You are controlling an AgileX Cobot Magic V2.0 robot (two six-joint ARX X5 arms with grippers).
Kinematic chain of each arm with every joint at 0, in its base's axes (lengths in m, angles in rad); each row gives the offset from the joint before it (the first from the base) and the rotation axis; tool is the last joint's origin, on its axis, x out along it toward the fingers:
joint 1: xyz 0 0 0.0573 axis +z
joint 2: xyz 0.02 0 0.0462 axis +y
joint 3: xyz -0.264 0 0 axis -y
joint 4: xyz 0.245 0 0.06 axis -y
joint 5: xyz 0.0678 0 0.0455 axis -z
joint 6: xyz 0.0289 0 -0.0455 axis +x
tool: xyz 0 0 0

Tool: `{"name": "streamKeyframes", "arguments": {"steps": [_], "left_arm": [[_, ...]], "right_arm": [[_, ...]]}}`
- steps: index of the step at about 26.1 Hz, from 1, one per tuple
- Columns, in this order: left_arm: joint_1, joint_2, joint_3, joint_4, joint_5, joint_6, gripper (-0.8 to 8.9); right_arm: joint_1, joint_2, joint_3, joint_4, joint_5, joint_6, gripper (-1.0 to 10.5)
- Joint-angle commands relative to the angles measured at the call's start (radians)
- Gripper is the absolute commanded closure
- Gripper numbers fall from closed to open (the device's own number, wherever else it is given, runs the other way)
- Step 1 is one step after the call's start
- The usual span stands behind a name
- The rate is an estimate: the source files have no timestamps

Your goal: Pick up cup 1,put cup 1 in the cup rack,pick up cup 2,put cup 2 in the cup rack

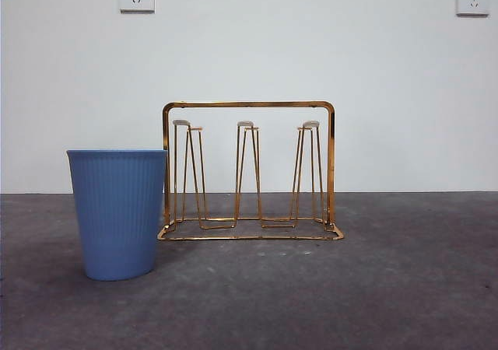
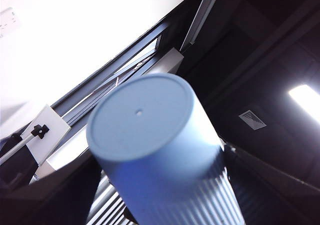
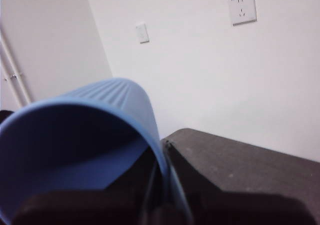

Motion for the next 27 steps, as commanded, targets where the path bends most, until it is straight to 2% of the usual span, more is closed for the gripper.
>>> {"name": "streamKeyframes", "arguments": {"steps": [1,5,18,20,23,27], "left_arm": [[-0.003,0.0,0.005,0.016,0.013,0.041,7.65],[-0.003,0.0,0.005,0.016,0.013,0.045,8.25],[-0.003,0.0,0.005,0.001,0.02,0.07,8.21],[-0.003,0.0,0.005,0.001,0.02,0.071,8.21],[0.0,0.0,0.005,0.001,0.02,0.071,8.21],[0.018,0.0,0.005,0.0,0.028,0.071,8.21]], "right_arm": [[0.0,0.019,-0.006,-0.04,0.022,-0.01,9.6],[0.0,0.019,-0.006,-0.066,0.022,-0.016,9.6],[0.0,0.018,-0.006,-0.12,0.022,-0.016,9.4],[0.0,0.016,-0.006,-0.13,0.022,-0.016,8.9],[0.0,0.01,-0.006,-0.142,0.018,-0.016,7.5],[0.0,-0.004,-0.006,-0.17,0.018,-0.016,7.5]]}}
